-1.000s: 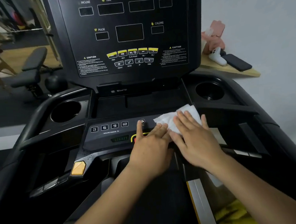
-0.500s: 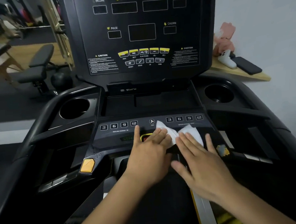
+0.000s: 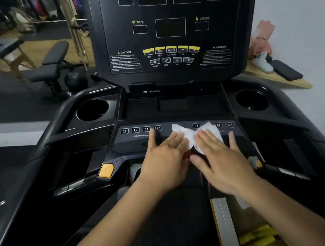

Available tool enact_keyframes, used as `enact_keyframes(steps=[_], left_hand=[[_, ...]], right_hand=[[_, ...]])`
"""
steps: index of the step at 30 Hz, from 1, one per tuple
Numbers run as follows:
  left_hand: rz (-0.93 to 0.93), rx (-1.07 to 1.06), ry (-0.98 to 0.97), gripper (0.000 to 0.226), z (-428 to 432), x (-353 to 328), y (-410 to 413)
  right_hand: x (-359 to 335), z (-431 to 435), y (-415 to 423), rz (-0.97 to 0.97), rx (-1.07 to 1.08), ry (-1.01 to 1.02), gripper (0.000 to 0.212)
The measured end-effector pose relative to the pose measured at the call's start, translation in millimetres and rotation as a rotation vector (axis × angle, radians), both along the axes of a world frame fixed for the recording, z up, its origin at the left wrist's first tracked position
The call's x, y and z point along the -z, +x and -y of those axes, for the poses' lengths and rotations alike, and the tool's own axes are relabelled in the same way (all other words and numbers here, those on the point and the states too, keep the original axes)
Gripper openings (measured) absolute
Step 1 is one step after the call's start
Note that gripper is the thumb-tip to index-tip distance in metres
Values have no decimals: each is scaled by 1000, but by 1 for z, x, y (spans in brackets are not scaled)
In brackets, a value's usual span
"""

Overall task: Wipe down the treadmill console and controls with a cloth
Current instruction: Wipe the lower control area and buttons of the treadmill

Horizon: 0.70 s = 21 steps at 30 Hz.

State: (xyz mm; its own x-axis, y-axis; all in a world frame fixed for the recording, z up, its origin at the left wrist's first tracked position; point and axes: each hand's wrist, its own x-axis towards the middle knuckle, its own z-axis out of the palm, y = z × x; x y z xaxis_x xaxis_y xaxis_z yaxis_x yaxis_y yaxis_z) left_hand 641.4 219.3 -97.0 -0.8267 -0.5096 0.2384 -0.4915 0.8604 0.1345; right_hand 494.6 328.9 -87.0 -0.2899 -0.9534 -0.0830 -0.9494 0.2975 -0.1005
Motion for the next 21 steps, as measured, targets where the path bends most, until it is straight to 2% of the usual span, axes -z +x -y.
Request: enact_keyframes(steps=[4, 10, 13, 16, 21], left_hand=[[6, -9, -5, 51, 0, -1, -1], [-13, -59, 56, 50, 10, 0, 16], [-10, -56, 51, 53, 9, -3, 17], [-2, -51, 34, 53, 9, -5, 16], [-36, -56, -19, 45, 18, 6, 36]], right_hand=[[-8, 45, -13, 19, 74, -40, 79], [-3, 0, 30, -24, -30, 27, 75], [-13, 24, 5, -55, 9, 45, 77], [-20, 58, 3, -5, 56, 10, 83], [-12, 31, 46, 43, -115, 3, 75]])
